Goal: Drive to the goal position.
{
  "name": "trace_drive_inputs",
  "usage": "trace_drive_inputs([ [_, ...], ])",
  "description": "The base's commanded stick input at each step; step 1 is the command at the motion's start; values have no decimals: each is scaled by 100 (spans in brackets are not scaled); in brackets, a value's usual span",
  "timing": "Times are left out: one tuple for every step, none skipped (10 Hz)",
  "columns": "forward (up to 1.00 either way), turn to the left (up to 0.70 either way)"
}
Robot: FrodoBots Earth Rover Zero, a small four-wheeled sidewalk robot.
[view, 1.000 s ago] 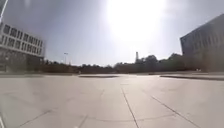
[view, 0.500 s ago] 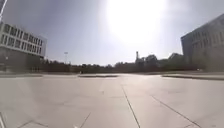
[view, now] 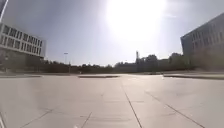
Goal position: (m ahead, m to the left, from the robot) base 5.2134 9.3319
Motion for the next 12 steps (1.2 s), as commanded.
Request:
trace_drive_inputs([
  [70,0],
  [70,0],
  [70,0],
  [70,0],
  [70,0],
  [70,0],
  [70,0],
  [70,0],
  [70,0],
  [70,0],
  [70,0],
  [70,0],
])
